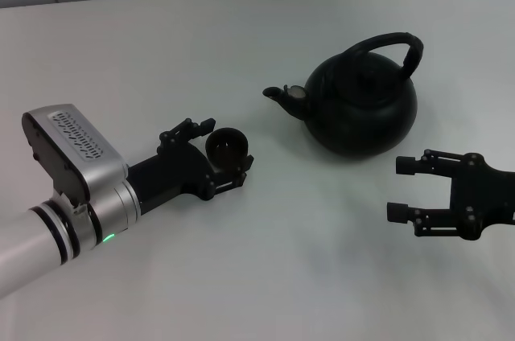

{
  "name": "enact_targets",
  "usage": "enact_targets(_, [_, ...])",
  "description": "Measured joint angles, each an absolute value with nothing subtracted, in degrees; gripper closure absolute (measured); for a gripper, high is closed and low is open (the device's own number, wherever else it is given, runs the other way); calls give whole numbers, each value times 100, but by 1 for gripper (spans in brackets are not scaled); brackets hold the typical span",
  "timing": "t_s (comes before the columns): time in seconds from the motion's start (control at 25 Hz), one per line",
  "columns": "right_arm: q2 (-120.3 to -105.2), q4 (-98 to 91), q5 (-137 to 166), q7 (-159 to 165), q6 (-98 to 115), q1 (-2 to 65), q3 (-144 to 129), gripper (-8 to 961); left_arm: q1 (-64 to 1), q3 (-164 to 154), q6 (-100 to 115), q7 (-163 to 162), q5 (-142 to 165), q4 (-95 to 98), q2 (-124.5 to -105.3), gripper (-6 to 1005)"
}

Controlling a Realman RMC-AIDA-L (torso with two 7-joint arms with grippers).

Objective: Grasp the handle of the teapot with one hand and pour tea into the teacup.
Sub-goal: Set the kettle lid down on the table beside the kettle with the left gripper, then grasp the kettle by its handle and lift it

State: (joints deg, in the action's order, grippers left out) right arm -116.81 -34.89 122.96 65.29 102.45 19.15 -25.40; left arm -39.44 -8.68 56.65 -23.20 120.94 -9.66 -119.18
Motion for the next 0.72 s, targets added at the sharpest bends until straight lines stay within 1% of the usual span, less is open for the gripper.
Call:
enact_targets(0.16, [-11681,-3489,12296,6529,10229,1916,-2540,143,-3892,-831,5917,-2322,12092,-938,-11911,135])
enact_targets(0.28, [-11681,-3489,12296,6529,10209,1917,-2540,143,-3712,-833,6642,-2387,12091,-799,-11852,135])
enact_targets(0.44, [-11676,-3489,12296,6529,10199,1916,-2540,143,-3255,-867,7702,-2660,12092,-262,-11817,135])
enact_targets(0.56, [-11668,-3497,12296,6529,10196,1916,-2537,143,-2786,-1057,8583,-3144,12094,568,-11814,135])
enact_targets(0.68, [-11667,-3501,12296,6529,10192,1914,-2533,143,-2693,-1163,8750,-3256,12092,769,-11812,135])
enact_targets(0.72, [-11667,-3502,12296,6529,10188,1912,-2532,143,-2469,-1552,9101,-3550,12093,1320,-11805,136])
